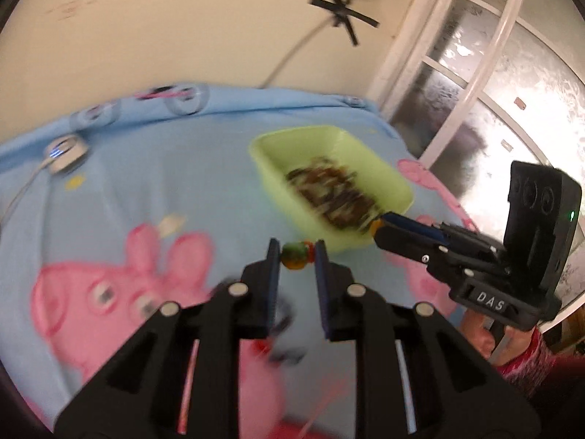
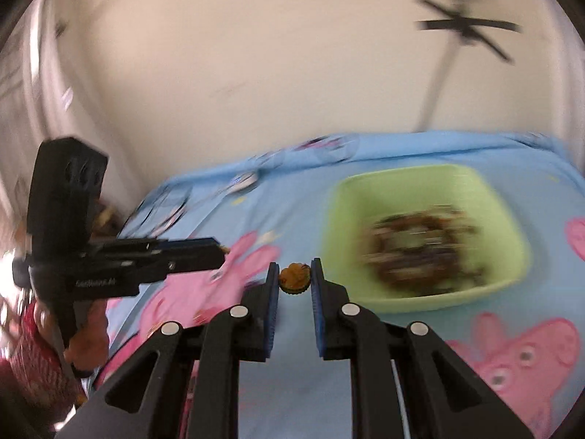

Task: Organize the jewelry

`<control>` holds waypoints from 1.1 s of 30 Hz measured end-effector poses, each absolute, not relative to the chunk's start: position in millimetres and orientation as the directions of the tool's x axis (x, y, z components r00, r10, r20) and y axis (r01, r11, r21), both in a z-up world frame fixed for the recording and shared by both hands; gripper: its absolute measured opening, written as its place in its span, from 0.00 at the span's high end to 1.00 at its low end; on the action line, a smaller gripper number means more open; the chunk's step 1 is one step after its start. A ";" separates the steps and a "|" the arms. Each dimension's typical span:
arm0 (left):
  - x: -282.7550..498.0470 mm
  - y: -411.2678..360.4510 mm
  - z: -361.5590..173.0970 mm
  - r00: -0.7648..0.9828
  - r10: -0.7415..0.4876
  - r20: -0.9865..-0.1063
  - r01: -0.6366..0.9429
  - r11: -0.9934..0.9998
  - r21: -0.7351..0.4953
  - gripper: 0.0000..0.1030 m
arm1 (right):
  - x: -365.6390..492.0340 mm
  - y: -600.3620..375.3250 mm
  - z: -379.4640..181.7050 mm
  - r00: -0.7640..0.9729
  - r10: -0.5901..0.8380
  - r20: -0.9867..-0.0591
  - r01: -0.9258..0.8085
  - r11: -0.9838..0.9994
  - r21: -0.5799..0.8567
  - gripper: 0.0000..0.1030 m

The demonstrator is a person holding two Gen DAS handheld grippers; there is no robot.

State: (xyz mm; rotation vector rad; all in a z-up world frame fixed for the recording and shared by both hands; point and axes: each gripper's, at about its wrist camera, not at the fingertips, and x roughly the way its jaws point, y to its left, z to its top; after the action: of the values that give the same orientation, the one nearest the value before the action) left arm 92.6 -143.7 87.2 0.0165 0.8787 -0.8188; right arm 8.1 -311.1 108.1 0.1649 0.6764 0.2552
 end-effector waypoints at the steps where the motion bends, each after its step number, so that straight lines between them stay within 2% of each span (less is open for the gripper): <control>1: 98.3 -156.9 87.3 0.346 -0.636 -0.690 0.647 0.694 -0.315 0.83 | 7.7 -323.6 109.0 0.761 0.268 -0.591 -0.150 0.959 0.241 1.00; 5: 122.9 -213.3 84.2 0.295 -0.645 -0.705 0.658 0.672 -0.340 0.83 | 13.4 -363.9 110.5 0.789 0.216 -0.575 -0.067 0.961 0.268 1.00; 7: 133.5 -229.0 76.9 0.257 -0.641 -0.724 0.646 0.671 -0.364 0.76 | 19.2 -376.2 109.5 0.796 0.234 -0.558 -0.068 0.951 0.302 1.00; 8: 138.6 -236.9 71.6 0.238 -0.629 -0.740 0.629 0.680 -0.375 0.59 | 22.0 -378.7 109.8 0.798 0.221 -0.561 -0.050 0.951 0.304 0.86; 9: 141.0 -239.8 69.4 0.238 -0.620 -0.748 0.616 0.692 -0.378 0.53 | 21.7 -385.4 111.4 0.811 0.182 -0.556 -0.008 0.954 0.300 0.72; 10: 142.2 -239.3 69.1 0.244 -0.618 -0.748 0.602 0.701 -0.382 0.53 | 20.9 -388.3 113.6 0.826 0.164 -0.540 0.009 0.953 0.302 0.71; 13: 136.7 -224.3 76.1 0.252 -0.646 -0.720 0.590 0.693 -0.415 0.53 | 9.1 -396.6 121.7 0.859 0.138 -0.493 0.024 0.951 0.308 0.71; 17: 120.7 -163.7 92.7 0.345 -0.666 -0.661 0.566 0.710 -0.420 0.53 | -10.5 -393.6 121.7 0.871 0.170 -0.461 0.007 0.934 0.358 0.71; 20: 110.1 -107.0 90.7 0.436 -0.613 -0.658 0.499 0.774 -0.390 0.53 | -19.8 -374.7 114.5 0.862 0.231 -0.452 -0.054 0.927 0.372 0.71; 22: 102.4 -69.3 81.5 0.495 -0.534 -0.686 0.426 0.837 -0.344 0.53 | -25.2 -353.4 107.5 0.834 0.283 -0.475 -0.106 0.925 0.365 0.74; 27: 81.2 -28.9 58.3 0.518 -0.464 -0.719 0.366 0.879 -0.304 0.53 | -18.5 -296.4 77.4 0.705 0.384 -0.596 -0.219 0.917 0.332 0.94; 33: 55.0 -36.6 41.0 0.456 -0.519 -0.723 0.480 0.828 -0.291 0.53 | -9.4 -237.1 57.9 0.583 0.404 -0.705 -0.321 0.912 0.256 0.96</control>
State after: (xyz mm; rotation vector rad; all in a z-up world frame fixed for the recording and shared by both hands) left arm 55.0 -36.6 41.0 -0.0466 0.9085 -0.6161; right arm -9.4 -237.1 57.9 0.1048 0.8486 0.4238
